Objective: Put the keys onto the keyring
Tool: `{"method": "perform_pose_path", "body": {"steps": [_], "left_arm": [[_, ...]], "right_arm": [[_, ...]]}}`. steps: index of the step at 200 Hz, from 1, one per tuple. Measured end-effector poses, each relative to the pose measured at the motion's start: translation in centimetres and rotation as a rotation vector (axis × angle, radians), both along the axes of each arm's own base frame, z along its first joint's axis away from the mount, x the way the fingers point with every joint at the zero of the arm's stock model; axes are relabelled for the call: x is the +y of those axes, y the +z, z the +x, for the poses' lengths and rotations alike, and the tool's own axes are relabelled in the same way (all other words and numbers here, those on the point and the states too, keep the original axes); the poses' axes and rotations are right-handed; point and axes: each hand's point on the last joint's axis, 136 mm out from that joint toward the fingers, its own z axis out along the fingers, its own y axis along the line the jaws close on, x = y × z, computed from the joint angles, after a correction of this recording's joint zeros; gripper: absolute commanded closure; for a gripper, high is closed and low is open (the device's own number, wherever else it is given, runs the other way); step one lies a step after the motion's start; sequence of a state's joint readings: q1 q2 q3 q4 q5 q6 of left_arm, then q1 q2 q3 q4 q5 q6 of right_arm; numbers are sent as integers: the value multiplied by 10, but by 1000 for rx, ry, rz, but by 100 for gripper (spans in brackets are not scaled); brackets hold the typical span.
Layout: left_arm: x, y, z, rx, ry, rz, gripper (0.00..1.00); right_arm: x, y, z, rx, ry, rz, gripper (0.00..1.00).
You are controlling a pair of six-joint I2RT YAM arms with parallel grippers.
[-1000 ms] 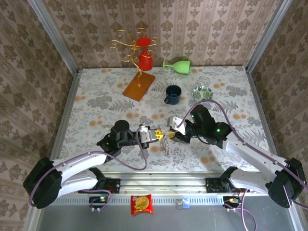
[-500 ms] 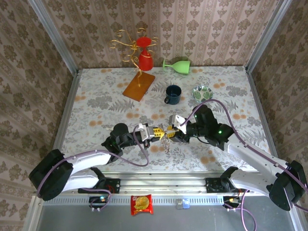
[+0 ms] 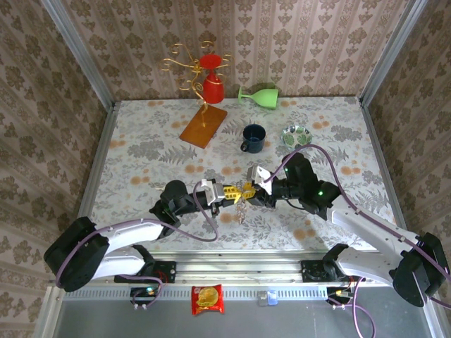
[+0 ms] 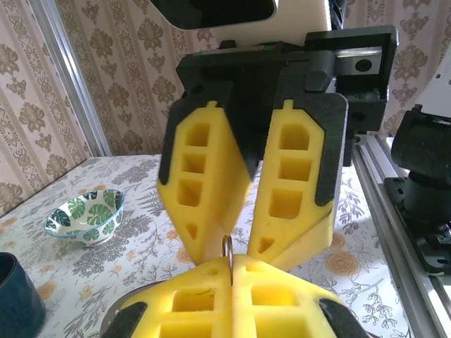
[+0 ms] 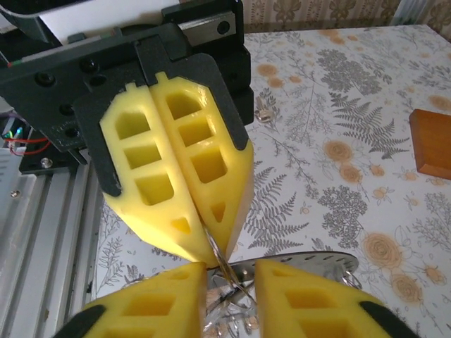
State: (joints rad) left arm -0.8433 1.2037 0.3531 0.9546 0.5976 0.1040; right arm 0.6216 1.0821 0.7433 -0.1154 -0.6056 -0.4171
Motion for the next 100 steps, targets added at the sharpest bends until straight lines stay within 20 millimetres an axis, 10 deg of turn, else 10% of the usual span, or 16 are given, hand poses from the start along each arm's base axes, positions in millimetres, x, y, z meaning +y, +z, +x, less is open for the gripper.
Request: {"method": "perform_pose_path", "body": {"steps": [25, 100], "left_arm": [[0, -1, 2, 5, 5, -2, 100], [3, -6, 1, -28, 10, 97, 78]], "right_arm": [[0, -1, -1, 11, 4, 1, 100], [-5, -5, -8, 0, 52, -101, 100]]}}
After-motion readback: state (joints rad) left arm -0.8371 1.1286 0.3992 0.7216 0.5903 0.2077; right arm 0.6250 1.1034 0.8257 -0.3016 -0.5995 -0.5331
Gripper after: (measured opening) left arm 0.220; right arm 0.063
